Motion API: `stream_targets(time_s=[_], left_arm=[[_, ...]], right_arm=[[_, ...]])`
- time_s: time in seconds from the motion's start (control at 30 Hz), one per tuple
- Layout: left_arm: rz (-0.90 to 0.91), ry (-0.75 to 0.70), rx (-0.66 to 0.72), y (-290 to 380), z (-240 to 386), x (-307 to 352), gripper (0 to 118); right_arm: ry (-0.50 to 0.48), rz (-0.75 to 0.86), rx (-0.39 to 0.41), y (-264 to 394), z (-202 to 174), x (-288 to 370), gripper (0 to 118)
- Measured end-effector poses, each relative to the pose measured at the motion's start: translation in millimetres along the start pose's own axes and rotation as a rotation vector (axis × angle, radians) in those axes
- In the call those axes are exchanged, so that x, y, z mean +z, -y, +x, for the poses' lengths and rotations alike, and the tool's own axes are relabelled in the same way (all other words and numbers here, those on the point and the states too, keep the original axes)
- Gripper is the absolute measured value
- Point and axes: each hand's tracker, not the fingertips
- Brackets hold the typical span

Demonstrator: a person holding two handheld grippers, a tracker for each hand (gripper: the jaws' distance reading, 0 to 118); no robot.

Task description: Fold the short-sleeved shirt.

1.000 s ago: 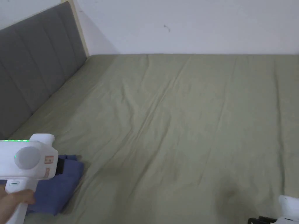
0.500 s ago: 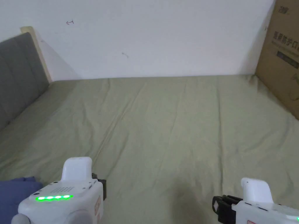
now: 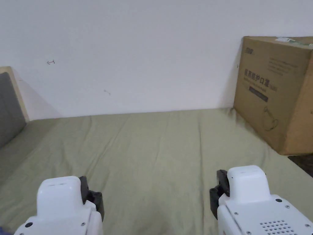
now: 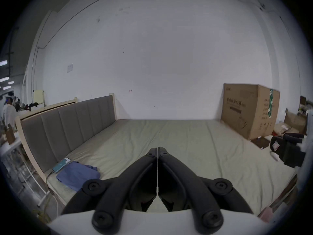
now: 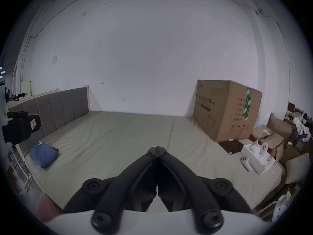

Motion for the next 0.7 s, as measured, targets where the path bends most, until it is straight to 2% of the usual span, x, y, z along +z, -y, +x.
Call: stream_targets(time_s=[0.07, 0.2, 0.3, 0.33, 0.37, 0.4, 0.43, 0.47, 0.53, 0.6, 0.67, 0.7], left_arm=[[0.017, -0.004, 0.006, -1, 0, 5, 0], [0.026, 0.007, -0.055, -4, 5, 10, 0], [0.038, 0.028, -0.061, -5, 5, 14, 0], [0.043, 0.035, -0.064, -6, 5, 14, 3], [0.050, 0.041, -0.065, -7, 5, 13, 12], [0.049, 0.042, -0.069, -9, 4, 12, 28], [0.044, 0.037, -0.076, -10, 2, 9, 56], [0.040, 0.035, -0.073, -11, 1, 7, 77], [0.021, 0.044, -0.044, -12, -3, 4, 114], [0.001, 0.062, -0.027, -12, -6, 2, 114], [0.013, 0.076, -0.018, -12, -9, 2, 113], [0.004, 0.080, -0.017, -13, -9, 3, 113]], right_arm=[[0.015, 0.035, 0.007, -1, -1, 6, 0], [0.098, 0.134, 0.094, -1, -8, 16, 0], [0.086, 0.167, 0.051, 1, -7, 23, 0], [0.084, 0.170, 0.047, 1, -7, 23, 10], [0.086, 0.167, 0.050, 1, -6, 23, 25], [0.086, 0.164, 0.054, 1, -6, 22, 44], [0.088, 0.153, 0.055, 0, -5, 20, 72], [0.085, 0.140, 0.044, 1, -3, 18, 86], [0.069, 0.135, -0.006, 2, 0, 18, 95], [0.067, 0.138, -0.033, 2, 3, 18, 102], [0.067, 0.133, -0.027, 2, 5, 17, 104], [0.065, 0.132, -0.021, 2, 6, 16, 111]])
